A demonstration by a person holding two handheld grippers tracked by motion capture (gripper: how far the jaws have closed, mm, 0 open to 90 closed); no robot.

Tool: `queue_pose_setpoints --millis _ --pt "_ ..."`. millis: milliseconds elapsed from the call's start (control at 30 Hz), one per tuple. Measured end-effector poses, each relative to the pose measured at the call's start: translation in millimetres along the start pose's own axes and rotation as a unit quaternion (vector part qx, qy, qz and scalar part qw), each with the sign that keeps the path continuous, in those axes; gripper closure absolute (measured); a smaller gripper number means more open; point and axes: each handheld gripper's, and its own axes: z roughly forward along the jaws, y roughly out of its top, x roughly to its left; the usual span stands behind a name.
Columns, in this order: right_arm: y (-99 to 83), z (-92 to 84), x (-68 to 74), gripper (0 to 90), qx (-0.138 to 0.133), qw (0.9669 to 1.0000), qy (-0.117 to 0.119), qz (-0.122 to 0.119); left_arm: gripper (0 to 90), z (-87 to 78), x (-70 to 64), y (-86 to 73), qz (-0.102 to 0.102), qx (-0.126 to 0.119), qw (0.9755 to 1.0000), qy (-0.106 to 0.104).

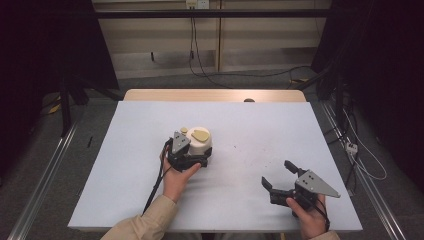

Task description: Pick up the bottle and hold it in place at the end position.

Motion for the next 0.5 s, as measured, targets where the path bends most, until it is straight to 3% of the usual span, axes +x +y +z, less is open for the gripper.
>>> queue_pose_setpoints --millis 167,300,500 --pt "-0.5 0.5 -0.4 4.0 0.001 1.0 0.001 -0.001 3.8 3.9 -2.2 -0.8 0.003 -0.003 0.9999 0.011" --pt "-0.4 0.4 -0.3 4.0 0.001 1.0 0.0 -0.001 4.2 5.3 -3.6 -1.5 -0.008 -0.011 0.9997 0.019" --pt "-0.4 0.3 -0.6 4.0 0.0 1.0 0.0 0.0 5.4 5.1 -3.4 -1.6 -0.007 -0.016 0.9997 0.015"
